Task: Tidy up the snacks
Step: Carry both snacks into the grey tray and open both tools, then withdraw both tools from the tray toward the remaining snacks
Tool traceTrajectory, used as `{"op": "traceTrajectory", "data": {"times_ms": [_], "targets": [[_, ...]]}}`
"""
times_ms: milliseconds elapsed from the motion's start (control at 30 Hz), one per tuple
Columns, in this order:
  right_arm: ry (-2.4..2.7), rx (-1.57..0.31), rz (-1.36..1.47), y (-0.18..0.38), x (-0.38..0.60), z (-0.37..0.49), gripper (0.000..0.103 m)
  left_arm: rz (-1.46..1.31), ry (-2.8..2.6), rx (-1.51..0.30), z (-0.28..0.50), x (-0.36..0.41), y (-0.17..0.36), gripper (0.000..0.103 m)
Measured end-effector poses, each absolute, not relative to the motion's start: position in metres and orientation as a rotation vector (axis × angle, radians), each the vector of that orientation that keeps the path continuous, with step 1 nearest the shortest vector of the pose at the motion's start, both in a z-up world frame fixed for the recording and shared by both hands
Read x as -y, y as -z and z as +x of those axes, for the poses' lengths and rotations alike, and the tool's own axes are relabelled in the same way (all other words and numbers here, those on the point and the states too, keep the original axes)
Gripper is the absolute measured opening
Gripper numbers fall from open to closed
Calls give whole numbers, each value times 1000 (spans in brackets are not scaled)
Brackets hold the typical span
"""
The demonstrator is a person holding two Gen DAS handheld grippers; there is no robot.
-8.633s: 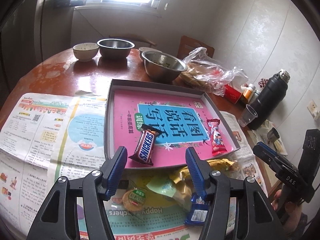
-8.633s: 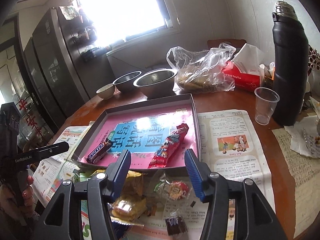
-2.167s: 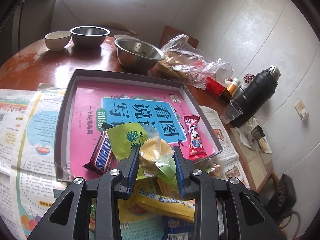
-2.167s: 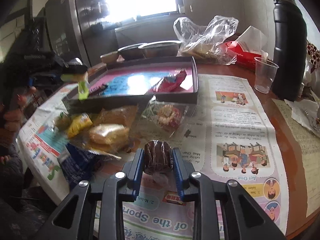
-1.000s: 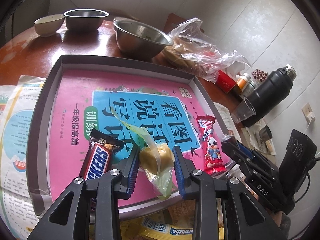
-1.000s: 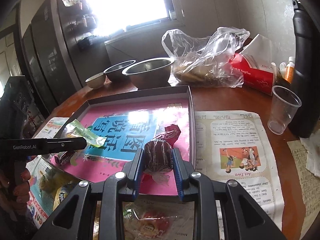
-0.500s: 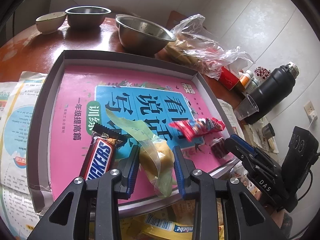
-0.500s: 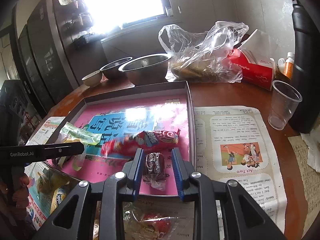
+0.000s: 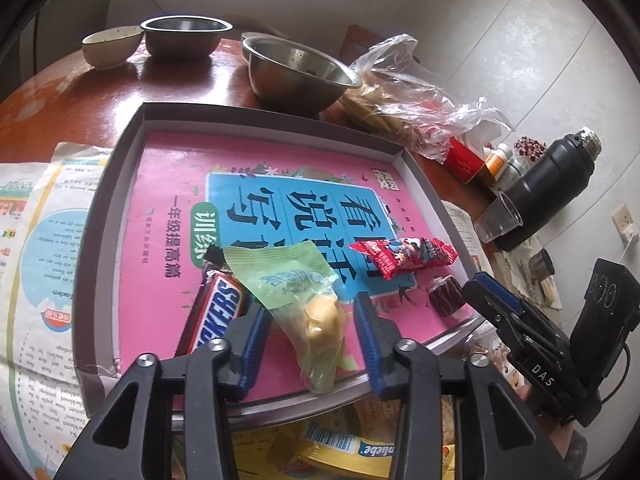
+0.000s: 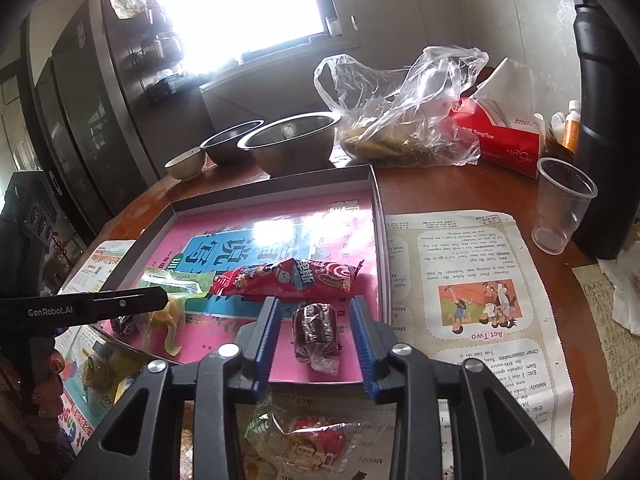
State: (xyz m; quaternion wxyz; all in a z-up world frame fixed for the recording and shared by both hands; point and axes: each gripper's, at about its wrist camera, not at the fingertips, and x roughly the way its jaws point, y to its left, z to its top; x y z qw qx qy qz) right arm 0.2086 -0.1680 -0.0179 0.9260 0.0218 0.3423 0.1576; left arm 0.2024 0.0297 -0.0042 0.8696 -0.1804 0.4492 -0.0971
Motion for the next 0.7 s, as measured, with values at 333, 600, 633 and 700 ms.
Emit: {"op": "traceTrajectory", "data": {"times_ms": [333,600,633,700], "targets": [[-314,-681,70,13,172,203,50,-397,191,-913,192,-39,-5,58],[-319,-674,85,10,173,198,53,-398,184,-893,180,-44,-14,65],[-320,-673,87,9,173,197,53,-400,185,-892,179,-44,-15,65],[-320,-671,89,9,174,196,58,-402,183,-885,177,-46,-18,65]]}}
